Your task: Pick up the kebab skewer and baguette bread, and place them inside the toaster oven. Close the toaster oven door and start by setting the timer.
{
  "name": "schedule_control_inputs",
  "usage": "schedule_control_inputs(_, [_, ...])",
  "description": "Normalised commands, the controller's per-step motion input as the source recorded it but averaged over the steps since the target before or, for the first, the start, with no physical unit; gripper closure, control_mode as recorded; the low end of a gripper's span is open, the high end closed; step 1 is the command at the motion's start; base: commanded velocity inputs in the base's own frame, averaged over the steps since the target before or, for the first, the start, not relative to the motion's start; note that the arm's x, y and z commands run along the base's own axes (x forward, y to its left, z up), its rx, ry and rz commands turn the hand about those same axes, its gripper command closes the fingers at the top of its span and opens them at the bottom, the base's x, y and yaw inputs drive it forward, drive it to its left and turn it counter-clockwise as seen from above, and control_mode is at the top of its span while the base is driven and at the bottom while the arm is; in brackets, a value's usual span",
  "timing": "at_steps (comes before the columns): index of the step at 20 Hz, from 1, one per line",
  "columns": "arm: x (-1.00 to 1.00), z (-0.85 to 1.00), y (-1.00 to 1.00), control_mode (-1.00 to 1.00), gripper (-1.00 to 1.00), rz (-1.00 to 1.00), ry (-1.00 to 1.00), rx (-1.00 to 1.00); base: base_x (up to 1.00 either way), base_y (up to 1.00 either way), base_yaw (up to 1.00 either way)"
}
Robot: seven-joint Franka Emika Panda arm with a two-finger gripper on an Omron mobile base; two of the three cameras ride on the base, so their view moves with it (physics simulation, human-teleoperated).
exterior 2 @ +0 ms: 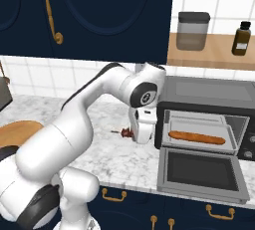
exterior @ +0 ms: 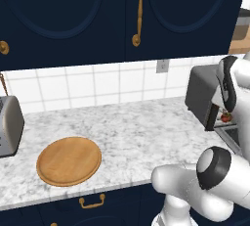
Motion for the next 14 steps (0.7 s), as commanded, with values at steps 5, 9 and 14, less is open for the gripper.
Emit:
schedule_control_inputs(5, [0.00, -0.17, -0.67, -1.00, 1.00, -0.15, -0.01, -0.19, 0.00, 0.00, 0.00])
schedule_control_inputs(9, [0.00, 0.00, -0.68, -1.00, 1.00, -0.18, 0.00, -0.17, 0.00, 0.00, 0.00])
schedule_control_inputs(14, [0.03, 0.00, -0.70, -1.00, 1.00, -0.19, 0.00, -0.11, 0.00, 0.00, 0.00])
